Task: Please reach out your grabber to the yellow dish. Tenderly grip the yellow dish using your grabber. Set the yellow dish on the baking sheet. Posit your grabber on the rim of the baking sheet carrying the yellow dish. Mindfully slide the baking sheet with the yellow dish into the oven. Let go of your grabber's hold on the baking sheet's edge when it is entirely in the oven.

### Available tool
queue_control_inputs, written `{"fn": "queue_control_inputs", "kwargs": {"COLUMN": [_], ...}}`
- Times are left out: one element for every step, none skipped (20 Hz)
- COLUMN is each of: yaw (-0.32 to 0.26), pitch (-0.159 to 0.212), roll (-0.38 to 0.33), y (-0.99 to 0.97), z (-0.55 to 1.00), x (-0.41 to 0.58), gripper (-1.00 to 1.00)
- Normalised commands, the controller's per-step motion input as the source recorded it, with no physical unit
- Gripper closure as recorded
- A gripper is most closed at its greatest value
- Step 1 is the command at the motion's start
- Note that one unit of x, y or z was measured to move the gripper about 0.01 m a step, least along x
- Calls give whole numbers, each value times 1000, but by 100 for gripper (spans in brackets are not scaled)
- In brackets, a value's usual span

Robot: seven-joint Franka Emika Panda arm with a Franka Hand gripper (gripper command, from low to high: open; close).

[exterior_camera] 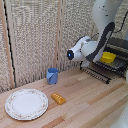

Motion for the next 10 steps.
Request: {"fn": "queue_control_inputs", "kwargs": {"yaw": [83,79,81,97,110,133,145,145,141,131], "pitch": [32,30,31,23,26,20,13,0,0,0], "roll": [-50,-39,-27,0,0,14,25,34,28,32], "y": [9,0,-51,-229,-303,-434,-500,-586,-560,-543], "z": [-263,-231,-217,-151,-131,-77,-34,0,0,0], "x": [103,69,46,0,0,0,-26,-43,-43,-20], "gripper": [-100,-100,-100,-100,-100,-100,-100,-100,-100,-100]}}
